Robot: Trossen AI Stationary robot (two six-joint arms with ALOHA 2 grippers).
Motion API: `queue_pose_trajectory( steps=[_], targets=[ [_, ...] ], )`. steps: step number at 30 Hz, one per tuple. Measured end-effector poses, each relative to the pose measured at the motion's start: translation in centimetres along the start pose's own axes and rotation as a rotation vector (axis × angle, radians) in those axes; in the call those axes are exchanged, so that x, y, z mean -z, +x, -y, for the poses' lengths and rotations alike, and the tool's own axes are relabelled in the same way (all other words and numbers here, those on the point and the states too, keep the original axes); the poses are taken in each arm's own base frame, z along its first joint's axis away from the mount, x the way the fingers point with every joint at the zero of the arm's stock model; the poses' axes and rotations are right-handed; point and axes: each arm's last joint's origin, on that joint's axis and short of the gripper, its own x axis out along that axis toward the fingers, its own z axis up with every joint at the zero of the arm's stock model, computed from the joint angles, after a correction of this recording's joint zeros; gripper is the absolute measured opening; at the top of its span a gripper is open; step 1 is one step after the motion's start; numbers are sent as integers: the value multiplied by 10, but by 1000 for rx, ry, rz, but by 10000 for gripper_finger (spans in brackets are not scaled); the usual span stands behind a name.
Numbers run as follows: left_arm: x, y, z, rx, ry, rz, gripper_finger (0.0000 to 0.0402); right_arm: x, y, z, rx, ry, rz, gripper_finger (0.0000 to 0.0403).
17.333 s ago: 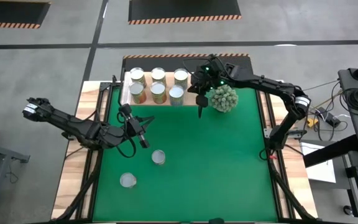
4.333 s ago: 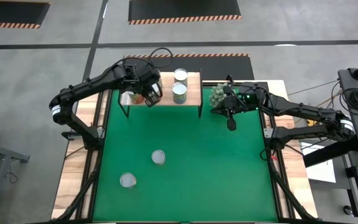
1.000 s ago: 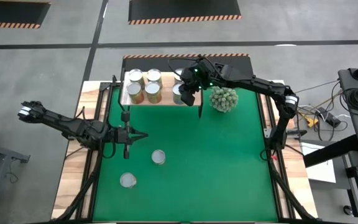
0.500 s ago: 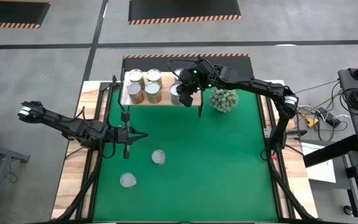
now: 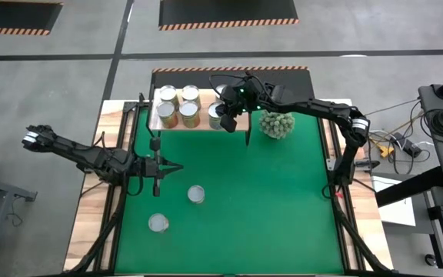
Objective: Pick and place cans onto a shelf
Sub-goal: Adjust the canned goods on the shelf
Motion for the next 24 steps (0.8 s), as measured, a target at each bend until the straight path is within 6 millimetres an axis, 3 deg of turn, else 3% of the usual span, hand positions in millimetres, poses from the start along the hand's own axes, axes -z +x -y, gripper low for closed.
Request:
queue_pose_trajectory(
  steps=[24],
  targets=[
    [-5, -1, -2, -4, -14, 15, 0, -1, 3, -2, -10, -22, 34, 9]
  ],
)
